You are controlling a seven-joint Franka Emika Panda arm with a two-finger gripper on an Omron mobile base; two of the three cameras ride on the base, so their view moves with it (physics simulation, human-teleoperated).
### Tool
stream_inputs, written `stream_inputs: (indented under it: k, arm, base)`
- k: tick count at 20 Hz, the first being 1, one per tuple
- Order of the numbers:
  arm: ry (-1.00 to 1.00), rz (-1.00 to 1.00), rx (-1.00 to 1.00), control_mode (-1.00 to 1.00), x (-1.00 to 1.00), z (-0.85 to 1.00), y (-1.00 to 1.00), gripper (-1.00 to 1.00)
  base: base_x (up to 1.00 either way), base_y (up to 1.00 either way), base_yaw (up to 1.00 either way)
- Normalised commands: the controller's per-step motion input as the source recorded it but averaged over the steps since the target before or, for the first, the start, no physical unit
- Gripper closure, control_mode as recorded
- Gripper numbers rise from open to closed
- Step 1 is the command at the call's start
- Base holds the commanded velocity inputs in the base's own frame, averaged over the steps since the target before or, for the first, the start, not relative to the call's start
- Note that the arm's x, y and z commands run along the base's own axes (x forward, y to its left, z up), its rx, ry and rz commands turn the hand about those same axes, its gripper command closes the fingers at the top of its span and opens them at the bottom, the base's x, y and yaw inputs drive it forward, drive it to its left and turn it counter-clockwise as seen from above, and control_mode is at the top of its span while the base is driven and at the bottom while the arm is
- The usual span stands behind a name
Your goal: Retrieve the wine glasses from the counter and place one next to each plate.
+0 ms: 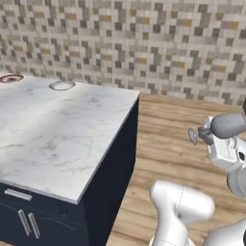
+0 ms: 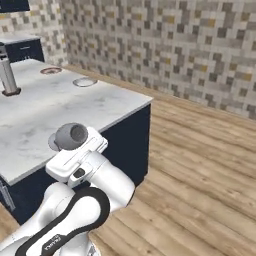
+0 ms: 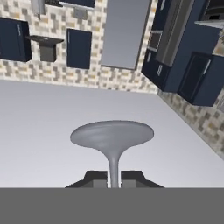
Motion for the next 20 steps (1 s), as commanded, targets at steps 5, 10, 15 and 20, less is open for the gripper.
stream_inputs:
  k: [5, 10, 15, 20]
  arm:
    - [0.00, 0.00, 0.00, 1.00, 0.00, 0.00, 0.00, 1.00]
    - [0.00, 0.00, 0.00, 1.00, 0.00, 0.00, 0.00, 1.00]
    - [0.00, 0.00, 0.00, 1.00, 0.00, 0.00, 0.00, 1.00]
    - [0.00, 0.00, 0.00, 1.00, 0.00, 0.00, 0.00, 1.00]
  base:
    - [0.94, -1.00, 0.28]
    - [0.81, -1.00, 0.22]
    - [0.74, -1.00, 0.16]
    - [0.76, -1.00, 0.22]
